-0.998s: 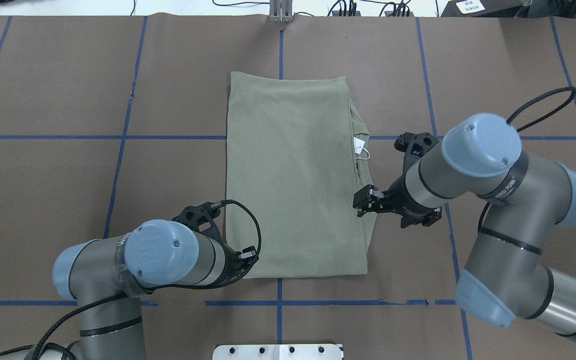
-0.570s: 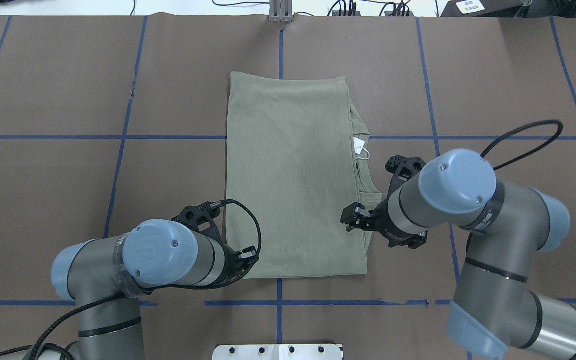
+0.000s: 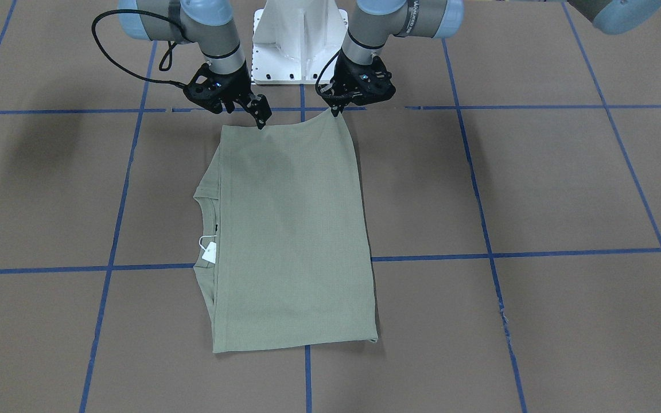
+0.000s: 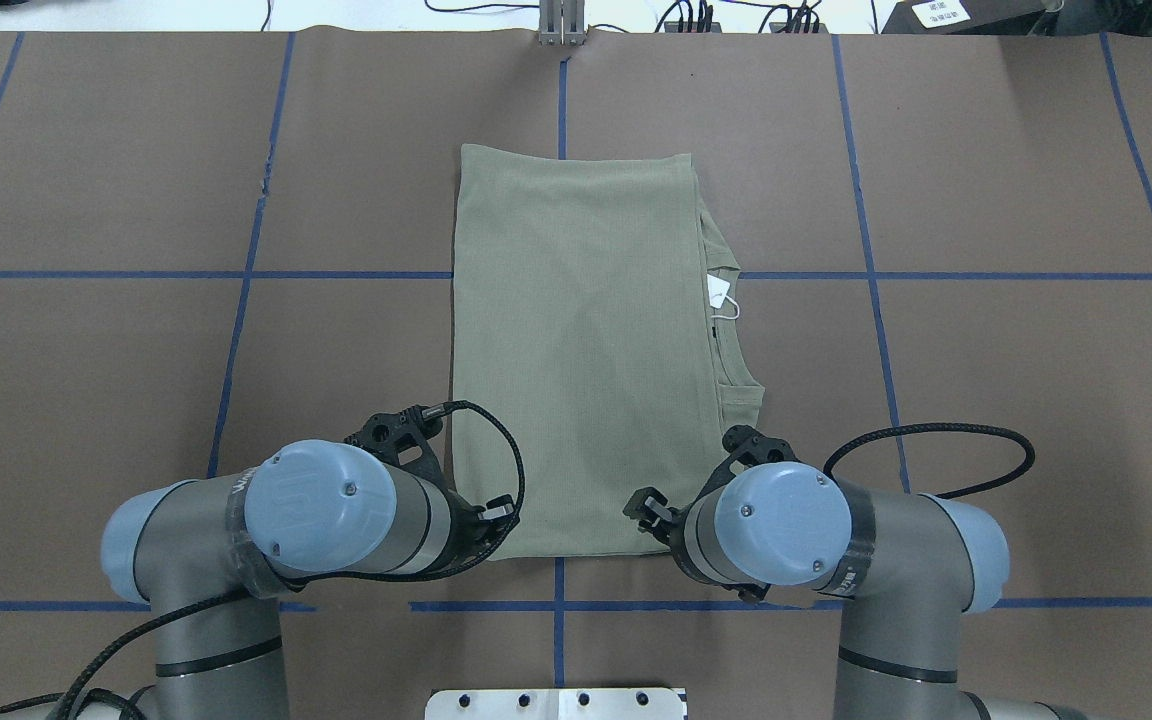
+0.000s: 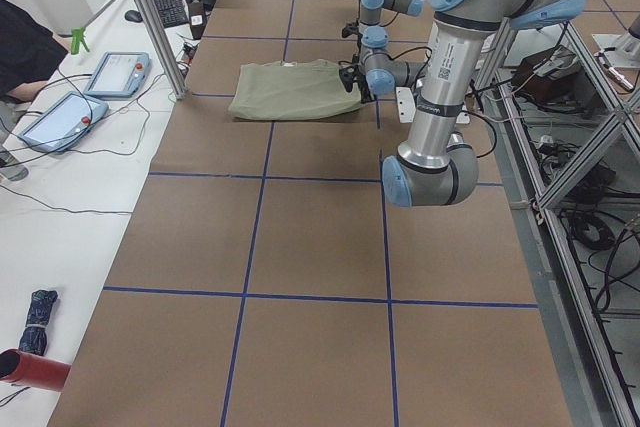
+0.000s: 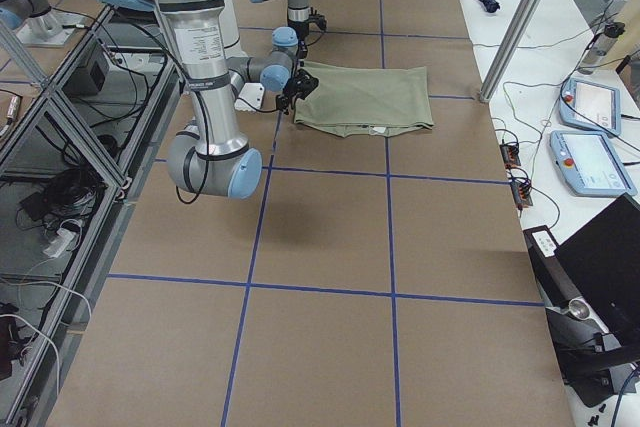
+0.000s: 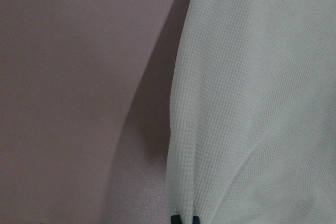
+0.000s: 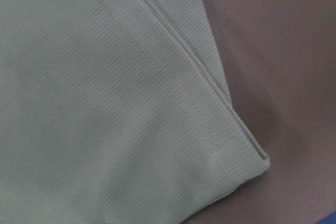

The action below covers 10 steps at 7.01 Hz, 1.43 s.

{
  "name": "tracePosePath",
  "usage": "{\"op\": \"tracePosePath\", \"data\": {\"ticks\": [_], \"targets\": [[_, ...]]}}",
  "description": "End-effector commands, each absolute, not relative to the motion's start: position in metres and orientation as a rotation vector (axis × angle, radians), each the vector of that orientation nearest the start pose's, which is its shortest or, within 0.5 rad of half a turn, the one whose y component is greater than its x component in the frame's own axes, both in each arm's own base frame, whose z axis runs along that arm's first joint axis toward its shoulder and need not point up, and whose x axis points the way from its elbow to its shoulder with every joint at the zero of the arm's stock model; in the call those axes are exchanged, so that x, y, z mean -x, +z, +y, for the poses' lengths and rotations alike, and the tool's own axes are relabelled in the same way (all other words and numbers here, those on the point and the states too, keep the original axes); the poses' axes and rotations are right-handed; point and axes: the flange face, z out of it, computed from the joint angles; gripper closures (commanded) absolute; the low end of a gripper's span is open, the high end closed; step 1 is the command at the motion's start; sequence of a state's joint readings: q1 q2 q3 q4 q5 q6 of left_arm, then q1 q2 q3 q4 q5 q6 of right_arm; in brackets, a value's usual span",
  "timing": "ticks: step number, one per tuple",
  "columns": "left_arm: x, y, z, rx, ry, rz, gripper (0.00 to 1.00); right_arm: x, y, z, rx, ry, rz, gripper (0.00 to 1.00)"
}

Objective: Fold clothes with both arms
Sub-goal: 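Lower the right gripper to the shirt's near end beside the left gripper, then grasp the near end of the shirt with both grippers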

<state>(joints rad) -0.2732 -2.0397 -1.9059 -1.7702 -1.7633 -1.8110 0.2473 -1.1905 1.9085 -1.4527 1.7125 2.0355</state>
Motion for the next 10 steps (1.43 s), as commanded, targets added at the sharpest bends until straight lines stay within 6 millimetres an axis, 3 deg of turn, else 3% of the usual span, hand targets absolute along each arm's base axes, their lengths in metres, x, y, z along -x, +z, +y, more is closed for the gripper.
{"op": "tracePosePath", "data": {"ticks": [1, 4, 8, 9, 10], "targets": [[-0.545, 0.227, -0.272, 0.159, -0.373, 1.012, 1.00, 0.553, 0.294, -0.267, 0.209, 0.626, -0.818, 0.00], [-0.546, 0.227, -0.272, 0.160, -0.372, 1.012, 1.00, 0.552, 0.301, -0.280, 0.186, 0.644, -0.799, 0.00], [-0.547, 0.226, -0.270, 0.162, -0.369, 1.013, 1.00, 0.557, 0.308, -0.278, 0.190, 0.641, -0.783, 0.00], [-0.547, 0.225, -0.270, 0.161, -0.369, 1.015, 1.00, 0.557, 0.306, -0.278, 0.192, 0.639, -0.786, 0.07], [-0.547, 0.225, -0.270, 0.163, -0.368, 1.013, 1.00, 0.555, 0.305, -0.277, 0.195, 0.638, -0.788, 0.43]]}}
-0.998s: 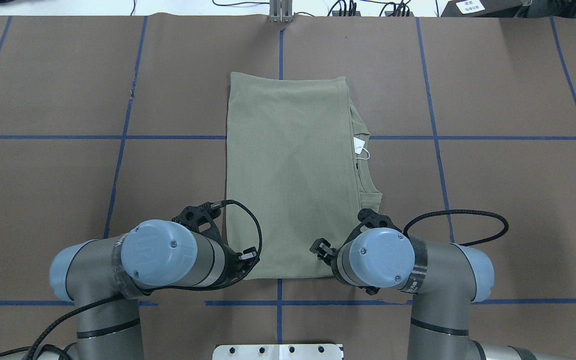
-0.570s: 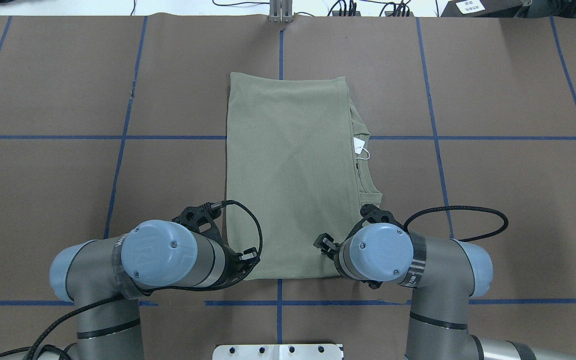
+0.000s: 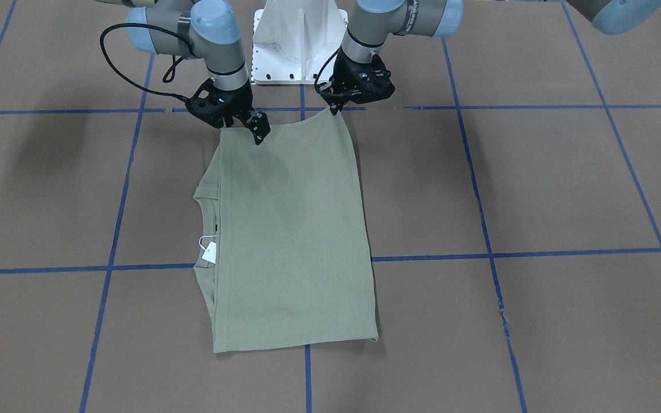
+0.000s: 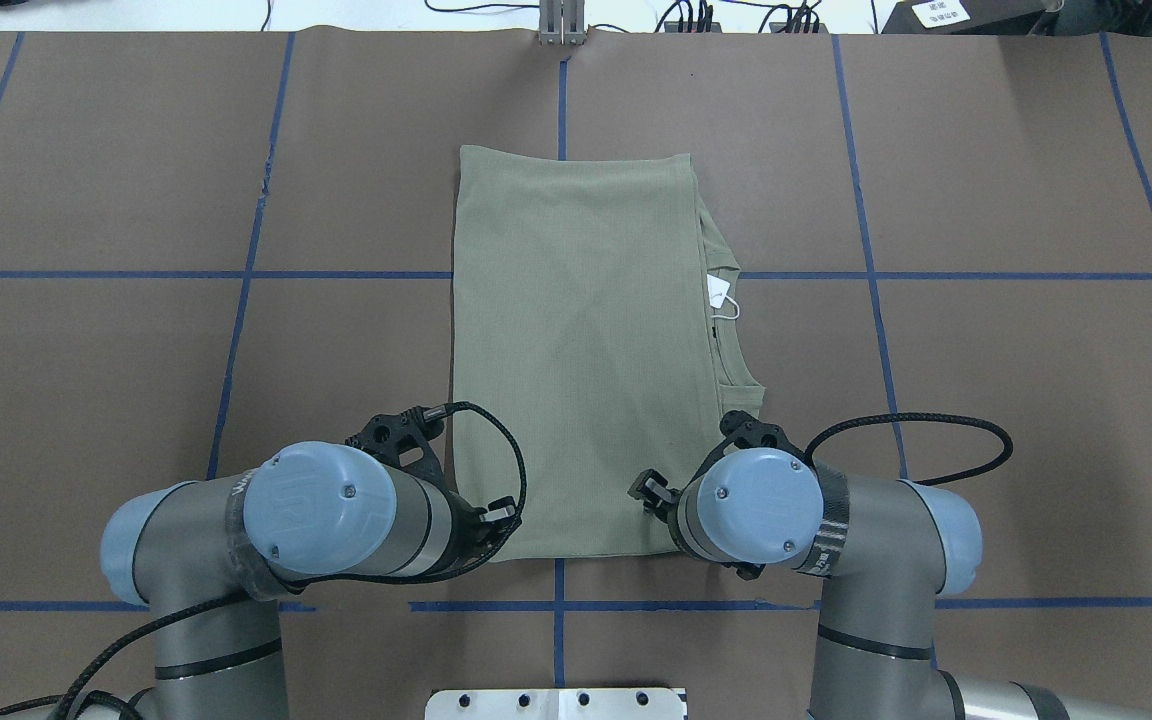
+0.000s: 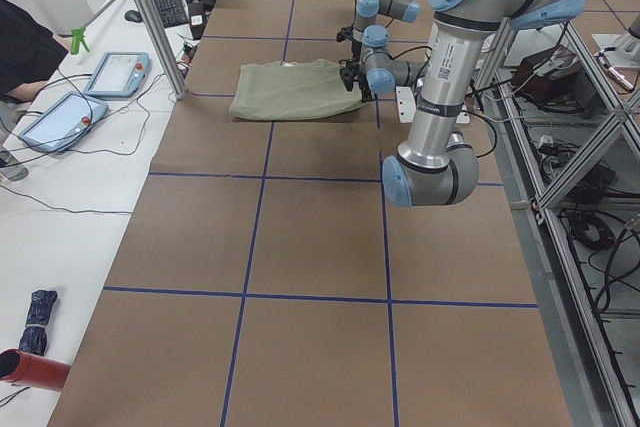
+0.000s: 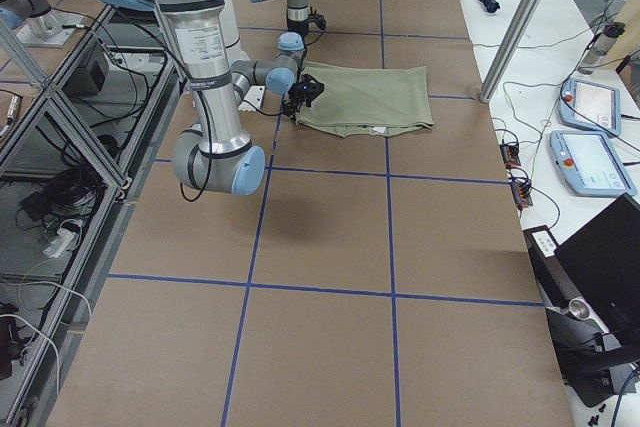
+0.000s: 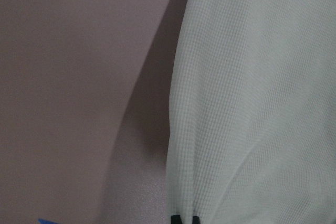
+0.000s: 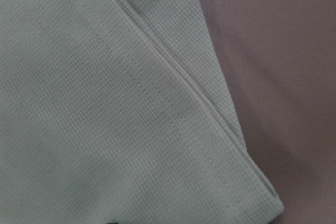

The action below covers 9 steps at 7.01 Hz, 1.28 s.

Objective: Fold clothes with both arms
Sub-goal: 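Grasp the near end of the shirt with both grippers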

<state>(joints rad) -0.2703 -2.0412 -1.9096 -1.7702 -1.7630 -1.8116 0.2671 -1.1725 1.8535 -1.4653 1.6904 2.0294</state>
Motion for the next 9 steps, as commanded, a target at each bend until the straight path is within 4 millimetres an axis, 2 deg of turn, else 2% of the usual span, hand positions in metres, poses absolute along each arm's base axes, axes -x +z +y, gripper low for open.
{"op": "tracePosePath", "data": {"ticks": [1, 2, 3, 7, 8, 9], "targets": [[-0.547, 0.225, -0.270, 0.162, -0.369, 1.013, 1.00, 0.555, 0.302, -0.277, 0.198, 0.636, -0.793, 0.71], [-0.547, 0.226, -0.270, 0.162, -0.369, 1.012, 1.00, 0.554, 0.299, -0.277, 0.200, 0.634, -0.800, 0.92], [-0.548, 0.226, -0.269, 0.161, -0.366, 1.013, 1.00, 0.556, 0.292, -0.277, 0.201, 0.632, -0.811, 1.00], [-0.546, 0.225, -0.270, 0.162, -0.366, 1.016, 1.00, 0.555, 0.282, -0.278, 0.198, 0.641, -0.827, 1.00], [-0.536, 0.213, -0.265, 0.161, -0.359, 1.043, 1.00, 0.543, 0.278, -0.279, 0.197, 0.635, -0.843, 1.00], [-0.519, 0.212, -0.252, 0.169, -0.351, 1.028, 1.00, 0.525, 0.273, -0.270, 0.204, 0.620, -0.864, 1.00]]}}
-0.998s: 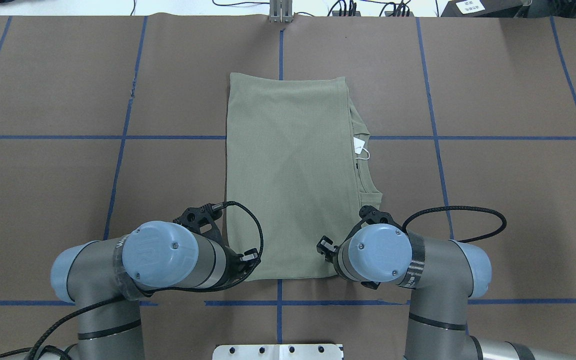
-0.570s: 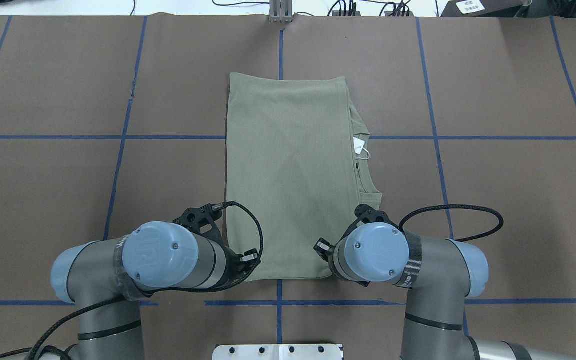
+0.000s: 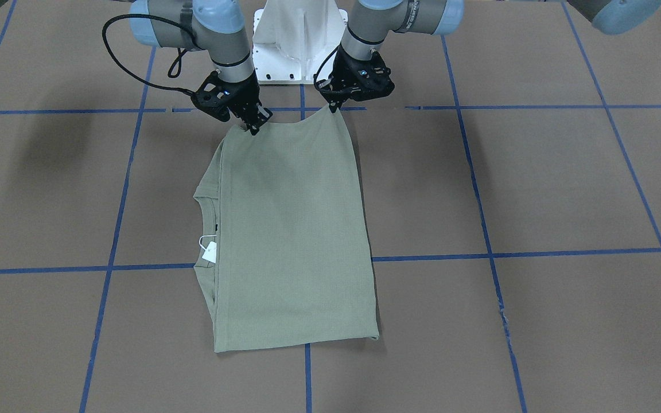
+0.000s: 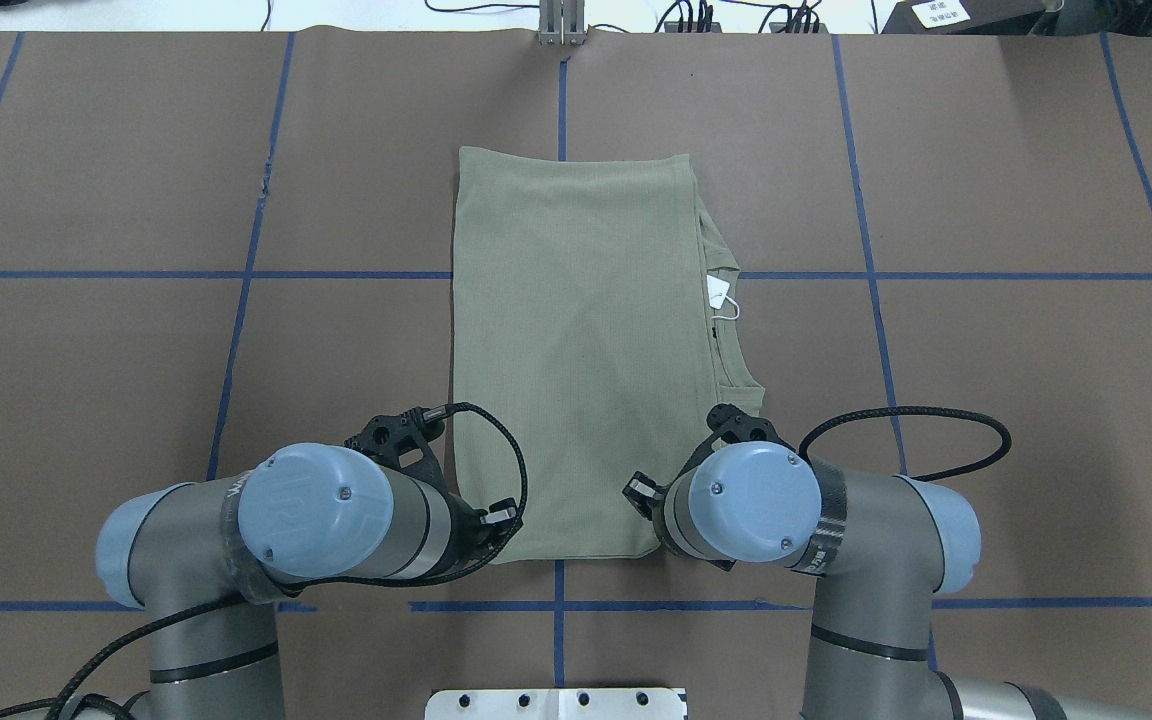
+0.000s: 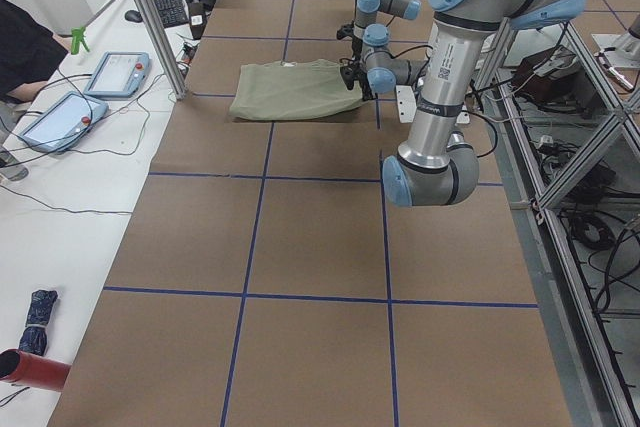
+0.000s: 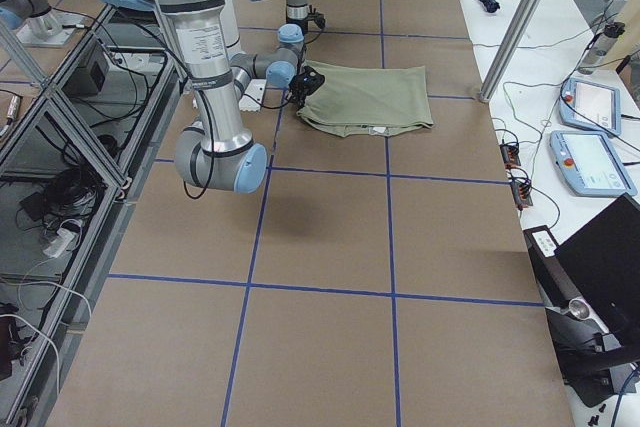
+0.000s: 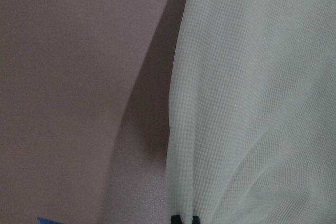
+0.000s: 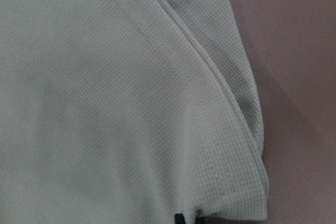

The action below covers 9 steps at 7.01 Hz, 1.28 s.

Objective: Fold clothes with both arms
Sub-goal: 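Grasp the near end of the shirt with both grippers, then lift the near end with both grippers and fold it toward the far end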

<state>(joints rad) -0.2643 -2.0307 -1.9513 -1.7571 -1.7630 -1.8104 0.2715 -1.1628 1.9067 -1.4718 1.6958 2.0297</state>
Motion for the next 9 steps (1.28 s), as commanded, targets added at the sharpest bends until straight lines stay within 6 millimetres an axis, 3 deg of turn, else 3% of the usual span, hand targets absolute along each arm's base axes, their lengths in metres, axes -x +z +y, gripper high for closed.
{"op": "tracePosePath", "data": {"ticks": [1, 4, 6, 7, 8, 9], "targets": [[-0.507, 0.199, -0.235, 0.181, -0.327, 1.030, 1.00, 0.510, 0.264, -0.254, 0.216, 0.594, -0.894, 1.00], [-0.489, 0.175, -0.181, 0.236, -0.257, 0.999, 1.00, 0.475, 0.229, -0.212, 0.412, 0.457, -0.943, 1.00], [-0.477, 0.166, -0.177, 0.242, -0.250, 1.006, 1.00, 0.476, 0.226, -0.215, 0.401, 0.465, -0.952, 1.00], [-0.479, 0.167, -0.181, 0.232, -0.246, 1.005, 1.00, 0.475, 0.231, -0.238, 0.355, 0.515, -0.953, 1.00], [-0.468, 0.164, -0.211, 0.199, -0.297, 1.023, 1.00, 0.480, 0.236, -0.257, 0.281, 0.536, -0.958, 1.00], [-0.456, 0.160, -0.241, 0.158, -0.335, 1.049, 1.00, 0.486, 0.221, -0.281, 0.207, 0.531, -0.989, 1.00]]}}
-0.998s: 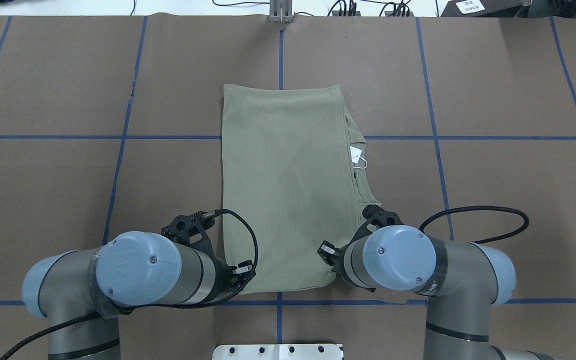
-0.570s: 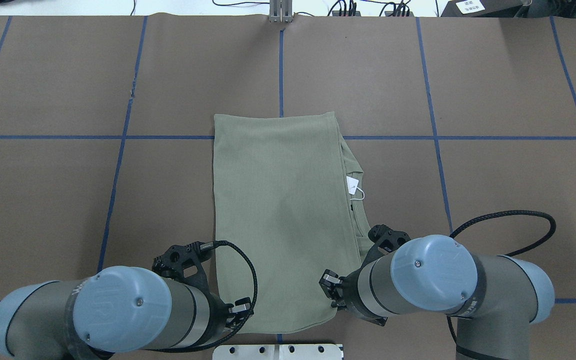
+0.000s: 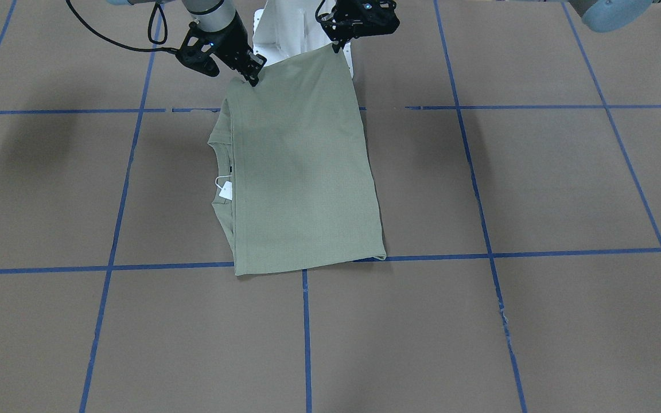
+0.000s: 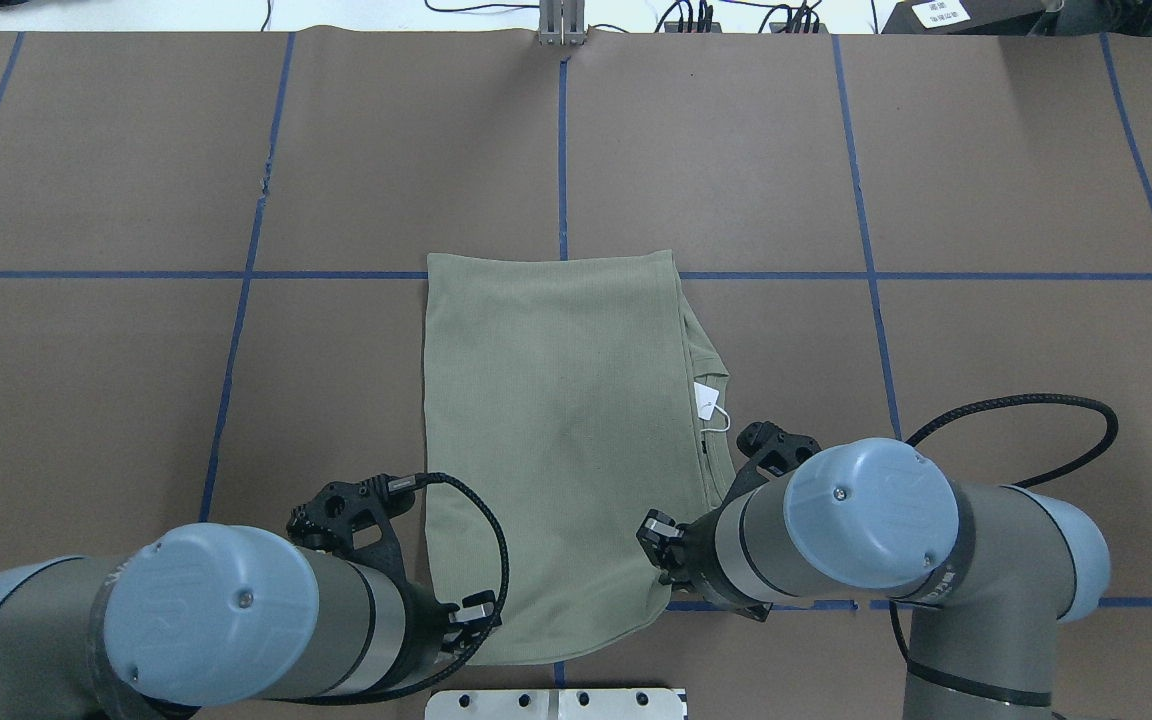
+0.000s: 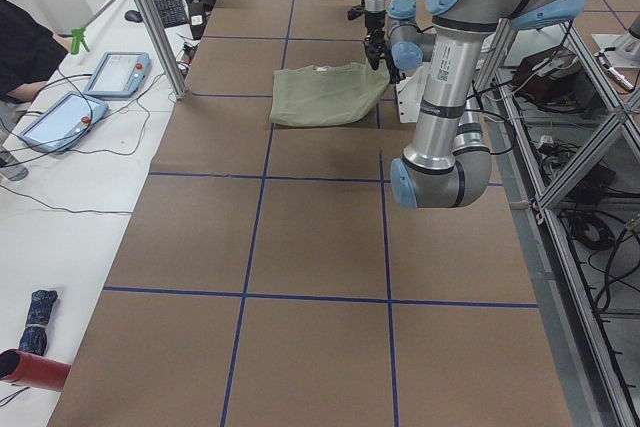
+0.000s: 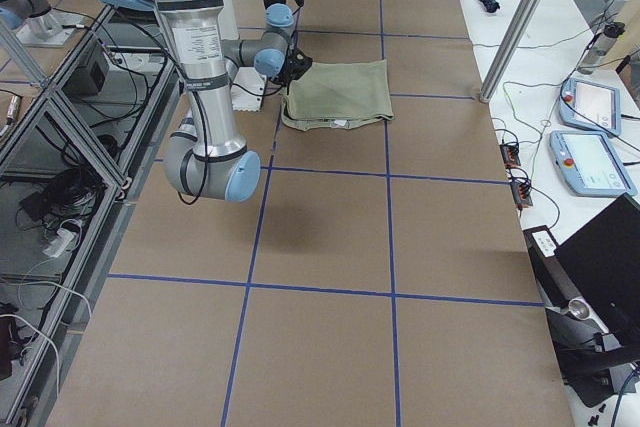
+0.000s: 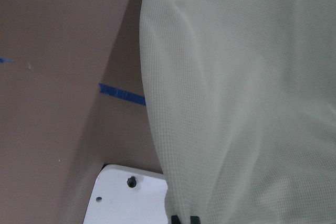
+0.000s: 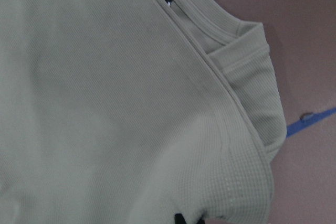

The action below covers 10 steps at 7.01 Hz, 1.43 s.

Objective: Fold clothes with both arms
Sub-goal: 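Lift the near end with both grippers and fold it toward the far end, then lay the folded end on the far half and open both grippers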

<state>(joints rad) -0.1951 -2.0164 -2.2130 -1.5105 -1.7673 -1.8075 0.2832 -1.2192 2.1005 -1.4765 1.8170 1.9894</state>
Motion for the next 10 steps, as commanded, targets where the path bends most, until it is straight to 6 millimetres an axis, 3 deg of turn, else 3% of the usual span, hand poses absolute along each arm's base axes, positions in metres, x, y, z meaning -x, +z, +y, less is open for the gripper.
{"op": "tracePosePath", "data": {"ticks": [1, 3, 4, 6, 8, 10], "targets": [[-0.452, 0.158, -0.270, 0.107, -0.352, 1.061, 1.00, 0.485, 0.213, -0.310, 0.177, 0.565, -1.002, 1.00], [-0.464, 0.170, -0.331, 0.027, -0.392, 1.075, 1.00, 0.477, 0.196, -0.371, 0.085, 0.584, -1.018, 1.00], [-0.473, 0.182, -0.361, 0.004, -0.428, 1.071, 1.00, 0.482, 0.198, -0.399, 0.061, 0.608, -0.994, 1.00], [-0.473, 0.191, -0.423, -0.069, -0.453, 1.039, 1.00, 0.516, 0.196, -0.442, 0.046, 0.635, -0.958, 1.00], [-0.485, 0.222, -0.458, -0.077, -0.464, 1.058, 1.00, 0.524, 0.221, -0.477, 0.032, 0.666, -0.936, 1.00], [-0.501, 0.219, -0.477, -0.081, -0.477, 1.063, 1.00, 0.524, 0.226, -0.494, 0.031, 0.684, -0.918, 1.00]]}}
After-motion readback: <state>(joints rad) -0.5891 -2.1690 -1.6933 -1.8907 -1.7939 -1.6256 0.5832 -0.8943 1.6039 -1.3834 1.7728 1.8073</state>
